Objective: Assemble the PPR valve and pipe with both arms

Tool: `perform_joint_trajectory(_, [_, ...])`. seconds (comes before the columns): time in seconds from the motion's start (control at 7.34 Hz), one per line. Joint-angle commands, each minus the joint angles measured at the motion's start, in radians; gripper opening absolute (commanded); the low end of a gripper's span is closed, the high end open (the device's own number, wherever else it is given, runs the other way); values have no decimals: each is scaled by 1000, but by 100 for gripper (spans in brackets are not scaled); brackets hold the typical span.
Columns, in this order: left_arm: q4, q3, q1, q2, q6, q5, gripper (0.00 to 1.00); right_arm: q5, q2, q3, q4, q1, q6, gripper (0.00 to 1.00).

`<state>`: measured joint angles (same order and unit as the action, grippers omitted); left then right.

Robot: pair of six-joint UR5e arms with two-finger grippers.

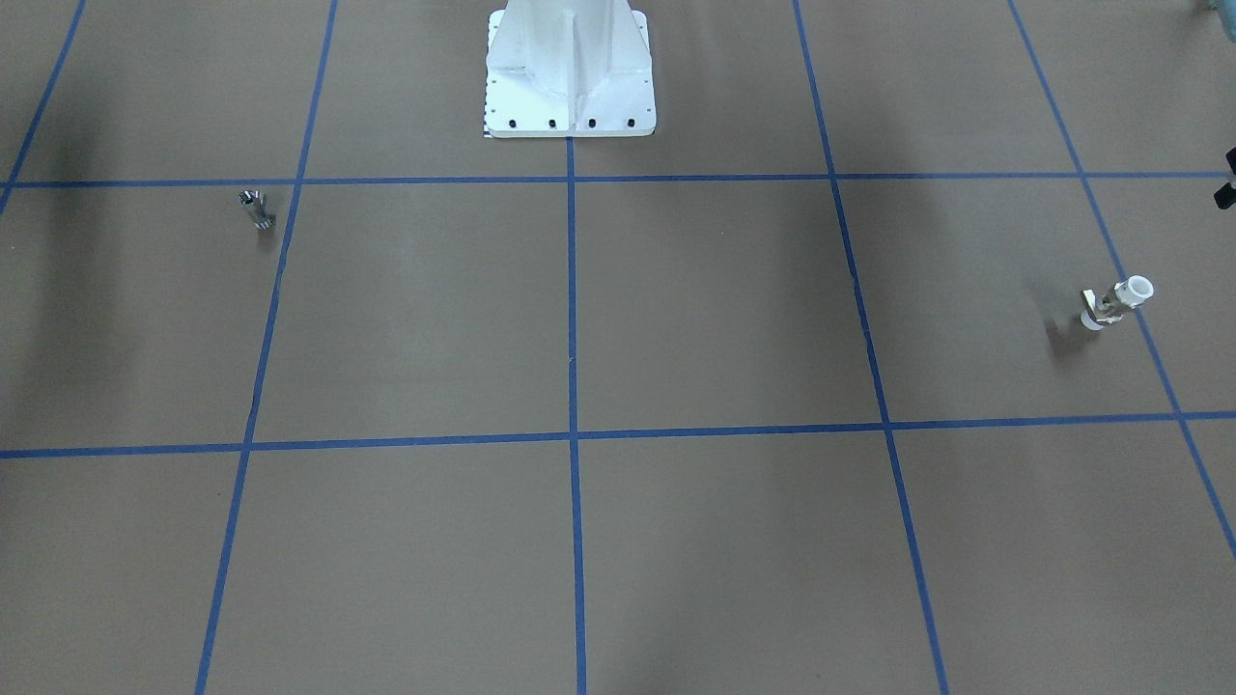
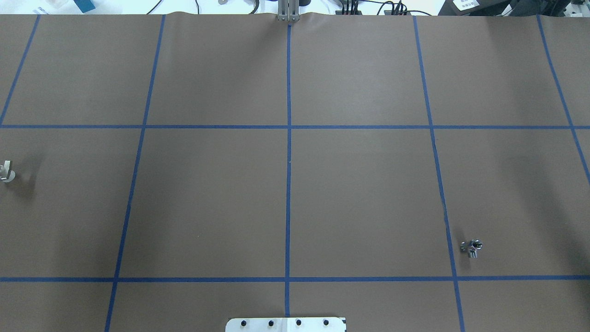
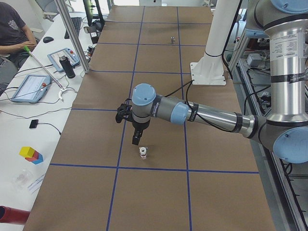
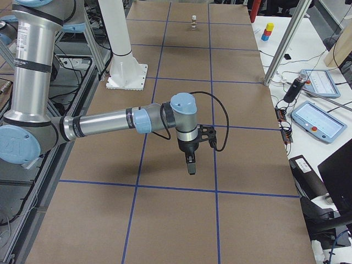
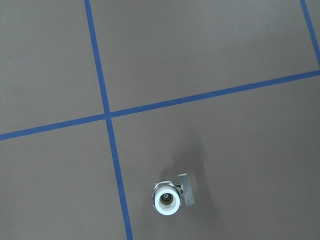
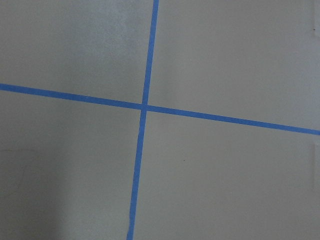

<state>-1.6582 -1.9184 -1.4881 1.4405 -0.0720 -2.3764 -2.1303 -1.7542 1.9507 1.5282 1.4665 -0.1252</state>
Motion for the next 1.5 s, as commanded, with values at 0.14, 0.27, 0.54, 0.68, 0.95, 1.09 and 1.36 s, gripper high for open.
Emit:
perform_joint_trajectory(0.14, [12,-17,-1,-28,-5,2,100,-89,-2,2,0,0,-8,99])
perform_joint_trajectory(0.27, [8,-17,0,-55,-5,2,100,-114,-1,2,-2,0,-11,99])
perform_joint_trajectory(0.54, [3,-19,0,-90,0,5,100,-117,-1,-13,0,0,-11,99])
perform_joint_trajectory(0.68, [3,-20,0,-92,0,5,100,-117,4,-22,-2,0,-11,99])
perform_joint_trajectory(0.95, [3,-24,0,-91,-8,6,100,-117,5,-29,-2,0,-11,99])
perform_joint_trajectory(1.09, [3,-22,2,-86,-12,13,100,-117,7,-30,-2,0,-11,99])
perform_joint_trajectory(1.36, [-2,13,31,-68,-55,17,99,-122,10,-38,0,-2,-10,99])
